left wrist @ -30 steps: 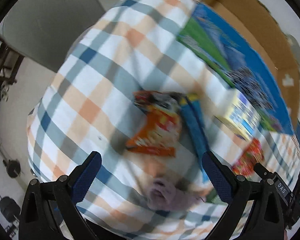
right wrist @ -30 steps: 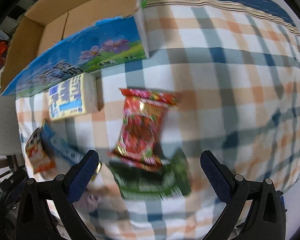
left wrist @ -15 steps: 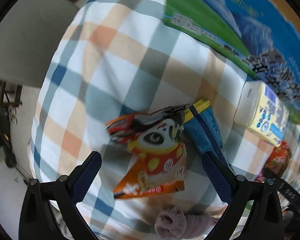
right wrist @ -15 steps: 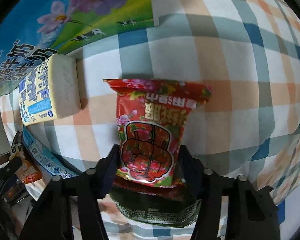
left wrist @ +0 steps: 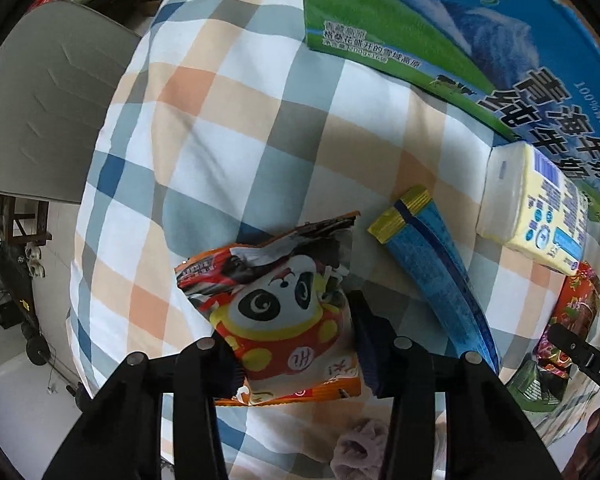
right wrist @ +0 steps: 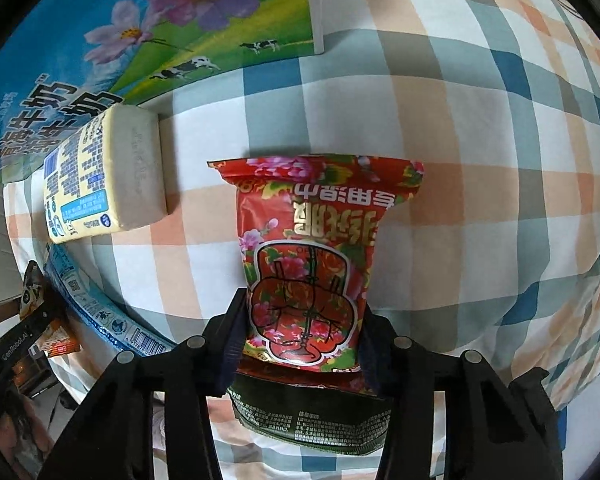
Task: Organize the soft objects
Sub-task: 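Grasp the panda-print snack bag with the left tool while the right tool grasps the red snack bag, then carry both bags into the cardboard box and open both tools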
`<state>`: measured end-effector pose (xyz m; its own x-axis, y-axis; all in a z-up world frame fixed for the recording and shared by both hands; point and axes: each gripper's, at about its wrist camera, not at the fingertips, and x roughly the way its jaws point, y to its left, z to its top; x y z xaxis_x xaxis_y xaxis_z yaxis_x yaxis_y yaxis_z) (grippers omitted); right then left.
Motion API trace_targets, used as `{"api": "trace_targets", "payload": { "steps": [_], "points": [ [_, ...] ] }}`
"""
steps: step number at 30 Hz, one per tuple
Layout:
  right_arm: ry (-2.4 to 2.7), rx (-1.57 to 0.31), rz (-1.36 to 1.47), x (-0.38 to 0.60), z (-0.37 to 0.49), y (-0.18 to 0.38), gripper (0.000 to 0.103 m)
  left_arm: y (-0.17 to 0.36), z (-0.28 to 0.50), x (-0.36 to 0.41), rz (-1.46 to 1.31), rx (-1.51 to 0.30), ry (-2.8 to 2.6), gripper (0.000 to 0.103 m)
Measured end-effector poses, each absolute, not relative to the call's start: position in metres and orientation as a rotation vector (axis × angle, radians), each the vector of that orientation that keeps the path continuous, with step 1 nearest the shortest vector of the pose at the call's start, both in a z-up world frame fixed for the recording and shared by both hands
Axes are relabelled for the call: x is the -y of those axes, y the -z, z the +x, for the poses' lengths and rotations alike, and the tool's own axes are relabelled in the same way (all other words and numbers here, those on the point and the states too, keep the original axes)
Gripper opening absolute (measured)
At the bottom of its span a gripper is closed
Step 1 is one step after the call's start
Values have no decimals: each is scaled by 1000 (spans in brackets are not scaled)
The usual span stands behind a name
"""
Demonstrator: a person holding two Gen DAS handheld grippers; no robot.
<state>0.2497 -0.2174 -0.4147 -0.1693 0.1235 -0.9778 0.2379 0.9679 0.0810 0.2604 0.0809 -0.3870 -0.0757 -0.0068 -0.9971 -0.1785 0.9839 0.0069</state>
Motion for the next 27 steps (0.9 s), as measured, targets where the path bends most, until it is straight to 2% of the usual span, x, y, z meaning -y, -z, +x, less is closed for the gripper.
{"api": "trace_targets", "payload": {
  "steps": [8,18,24,27],
  "points": [
    [67,-1718,313,216,239,391,49,343,238,-80,-194,-1576,-114,41],
    [-82,-1637,366,204,199,317,49,267,204,-66,-256,-1486,52,41],
    [-161,-1570,389,211,178,269,49,207,220,-19,-277,-1436,166,41],
    [-180,-1522,394,221,182,238,49,194,247,-6,-283,-1430,220,41]
  ]
}}
